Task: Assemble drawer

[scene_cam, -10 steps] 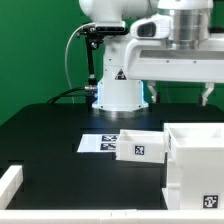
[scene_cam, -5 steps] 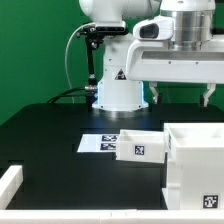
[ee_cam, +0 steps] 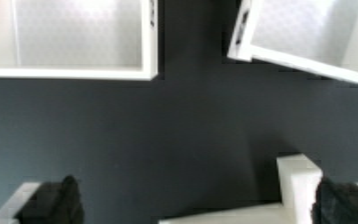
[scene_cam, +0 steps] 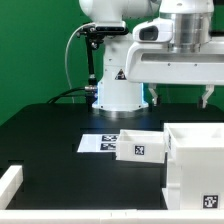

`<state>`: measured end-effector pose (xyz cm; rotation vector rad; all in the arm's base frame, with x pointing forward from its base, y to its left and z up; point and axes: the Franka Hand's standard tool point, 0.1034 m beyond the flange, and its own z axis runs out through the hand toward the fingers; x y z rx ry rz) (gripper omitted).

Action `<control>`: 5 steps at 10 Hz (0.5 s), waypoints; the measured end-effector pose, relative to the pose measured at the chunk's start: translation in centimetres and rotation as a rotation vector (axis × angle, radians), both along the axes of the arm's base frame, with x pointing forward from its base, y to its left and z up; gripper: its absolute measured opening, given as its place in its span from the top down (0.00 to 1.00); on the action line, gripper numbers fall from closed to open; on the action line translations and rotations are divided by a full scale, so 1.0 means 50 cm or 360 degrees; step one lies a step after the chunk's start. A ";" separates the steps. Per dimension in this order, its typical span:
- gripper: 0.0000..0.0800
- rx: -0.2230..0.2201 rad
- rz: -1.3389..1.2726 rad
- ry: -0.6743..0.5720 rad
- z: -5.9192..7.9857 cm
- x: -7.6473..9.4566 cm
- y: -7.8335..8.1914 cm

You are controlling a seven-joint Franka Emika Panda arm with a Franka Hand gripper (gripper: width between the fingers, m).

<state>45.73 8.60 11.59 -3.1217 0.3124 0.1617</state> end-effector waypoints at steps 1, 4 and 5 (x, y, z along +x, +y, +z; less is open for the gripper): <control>0.19 0.0003 -0.0022 0.0012 -0.017 -0.013 -0.002; 0.19 -0.0001 -0.0033 0.0036 -0.033 -0.018 -0.004; 0.19 -0.0002 -0.0034 0.0037 -0.033 -0.019 -0.004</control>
Offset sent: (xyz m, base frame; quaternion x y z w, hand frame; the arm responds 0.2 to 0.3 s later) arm 0.0000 0.0000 0.0000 0.0000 0.0000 0.0000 1.0000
